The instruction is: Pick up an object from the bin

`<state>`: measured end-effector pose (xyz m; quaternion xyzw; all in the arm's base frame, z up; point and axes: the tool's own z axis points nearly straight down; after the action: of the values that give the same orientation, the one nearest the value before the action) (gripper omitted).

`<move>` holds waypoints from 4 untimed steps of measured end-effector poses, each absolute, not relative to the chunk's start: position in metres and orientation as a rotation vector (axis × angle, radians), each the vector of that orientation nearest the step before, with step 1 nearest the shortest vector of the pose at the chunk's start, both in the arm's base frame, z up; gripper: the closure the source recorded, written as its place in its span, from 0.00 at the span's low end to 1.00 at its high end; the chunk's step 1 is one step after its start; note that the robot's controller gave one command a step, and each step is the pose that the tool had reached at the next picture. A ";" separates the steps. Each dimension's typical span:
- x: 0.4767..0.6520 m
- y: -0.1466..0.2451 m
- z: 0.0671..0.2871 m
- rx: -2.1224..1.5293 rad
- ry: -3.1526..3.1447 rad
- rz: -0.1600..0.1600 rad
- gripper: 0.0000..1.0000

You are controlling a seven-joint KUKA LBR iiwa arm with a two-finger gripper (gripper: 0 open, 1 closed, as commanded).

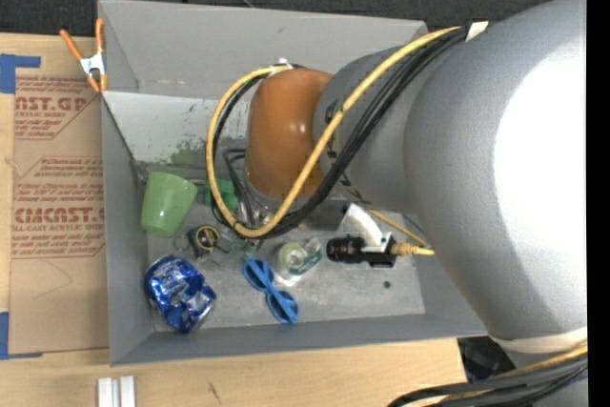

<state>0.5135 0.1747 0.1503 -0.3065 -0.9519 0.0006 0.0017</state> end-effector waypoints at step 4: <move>0.518 0.210 0.187 -1.907 -2.496 0.003 1.00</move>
Offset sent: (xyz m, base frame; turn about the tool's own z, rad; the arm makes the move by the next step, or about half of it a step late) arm 0.0305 -0.0118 0.0587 0.4032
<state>0.5182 0.2101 0.1866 -0.6072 -0.7946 0.0009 0.0003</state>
